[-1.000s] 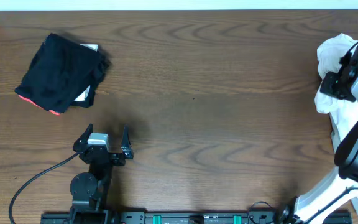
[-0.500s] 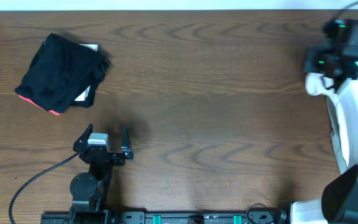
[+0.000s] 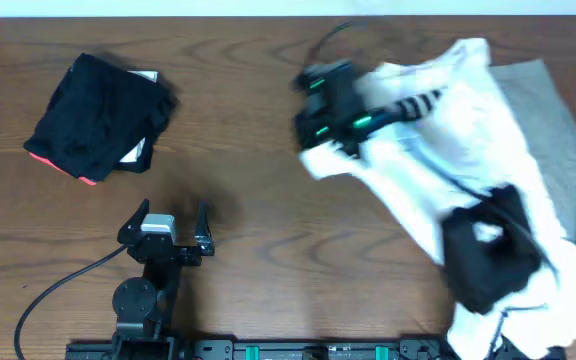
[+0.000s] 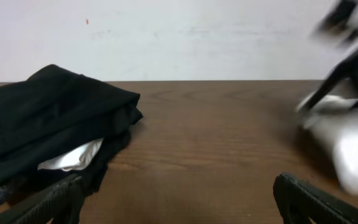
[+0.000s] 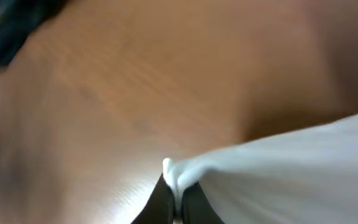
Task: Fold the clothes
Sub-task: 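Drag the white t-shirt leftward across the table with the right gripper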
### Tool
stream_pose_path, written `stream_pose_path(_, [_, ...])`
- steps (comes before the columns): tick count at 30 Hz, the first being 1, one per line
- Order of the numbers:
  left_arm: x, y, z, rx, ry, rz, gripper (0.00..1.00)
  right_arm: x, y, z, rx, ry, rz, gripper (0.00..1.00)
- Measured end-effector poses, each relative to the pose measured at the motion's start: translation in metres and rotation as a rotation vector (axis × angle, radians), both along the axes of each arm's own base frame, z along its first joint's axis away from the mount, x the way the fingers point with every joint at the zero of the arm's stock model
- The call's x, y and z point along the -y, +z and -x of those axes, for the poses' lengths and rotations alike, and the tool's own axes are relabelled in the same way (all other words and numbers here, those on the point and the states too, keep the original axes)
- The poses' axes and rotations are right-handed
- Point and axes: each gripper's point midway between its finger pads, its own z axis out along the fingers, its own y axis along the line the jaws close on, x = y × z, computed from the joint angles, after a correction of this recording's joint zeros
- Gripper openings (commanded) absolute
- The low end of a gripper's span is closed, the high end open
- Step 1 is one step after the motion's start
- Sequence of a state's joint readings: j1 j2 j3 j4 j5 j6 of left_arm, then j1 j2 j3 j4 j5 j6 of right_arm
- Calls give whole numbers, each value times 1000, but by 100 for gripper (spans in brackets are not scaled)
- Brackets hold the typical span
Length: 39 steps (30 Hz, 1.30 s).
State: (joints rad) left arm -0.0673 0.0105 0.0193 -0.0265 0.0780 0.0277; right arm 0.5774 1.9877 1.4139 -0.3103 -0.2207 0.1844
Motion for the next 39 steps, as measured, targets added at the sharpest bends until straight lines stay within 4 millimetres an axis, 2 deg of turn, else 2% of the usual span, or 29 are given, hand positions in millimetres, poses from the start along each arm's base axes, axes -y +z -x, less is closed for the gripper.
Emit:
stream_pose_path(1, [0, 0, 0, 0, 0, 0, 98, -25, -16, 17, -17, 62, 3, 1])
stream_pose_path(4, [0, 0, 0, 0, 0, 0, 98, -76, -39, 64, -39, 212, 15, 1])
stream_pose_path(5, [0, 0, 0, 0, 0, 0, 98, -93, -40, 84, -35, 276, 20, 1])
stream_pose_path(8, [0, 0, 0, 0, 0, 0, 98, -127, -37, 128, -3, 418, 21, 1])
stream_pose_path(10, [-1, 0, 0, 1, 5, 0, 98, -139, -37, 148, 12, 474, 31, 2])
stream_pose_path(12, [-2, 0, 0, 1, 12, 0, 98, -141, -40, 154, 20, 489, 51, 5])
stream_pose_path(13, [-1, 0, 0, 1, 7, 0, 98, -140, -39, 153, 26, 488, 56, 11])
stream_pose_path(16, [-1, 0, 0, 1, 3, 0, 98, -134, -34, 144, 43, 475, 64, 26])
stream_pose_path(18, [-1, 0, 0, 0, 3, 0, 98, -126, -22, 135, 54, 453, 59, 29])
stream_pose_path(19, [-1, 0, 0, 0, 3, 0, 98, -121, -12, 128, 66, 440, 53, 34])
stream_pose_path(20, [-1, 0, 0, 1, 3, 0, 98, -113, 5, 120, 85, 416, 41, 43])
stream_pose_path(22, [-1, 0, 0, 1, 3, 0, 98, -100, 34, 108, 121, 385, 19, 51])
stream_pose_path(26, [-1, 0, 0, 0, 3, 0, 98, -55, 108, 85, 207, 282, -31, 57])
stream_pose_path(29, [-1, 0, 0, 0, 3, 0, 98, -17, 143, 74, 250, 196, -20, 56])
stream_pose_path(31, [-1, 0, 0, 0, 3, 0, 98, 14, 153, 66, 255, 121, 18, 54])
stream_pose_path(33, [-1, 0, 0, 0, 3, 0, 98, 47, 154, 54, 246, 40, 65, 51])
stream_pose_path(36, [-1, 0, 0, 0, 3, 0, 98, 108, 146, 30, 206, -112, 144, 43])
stream_pose_path(39, [-1, 0, 0, 0, 3, 0, 98, 167, 131, 16, 135, -244, 210, 33])
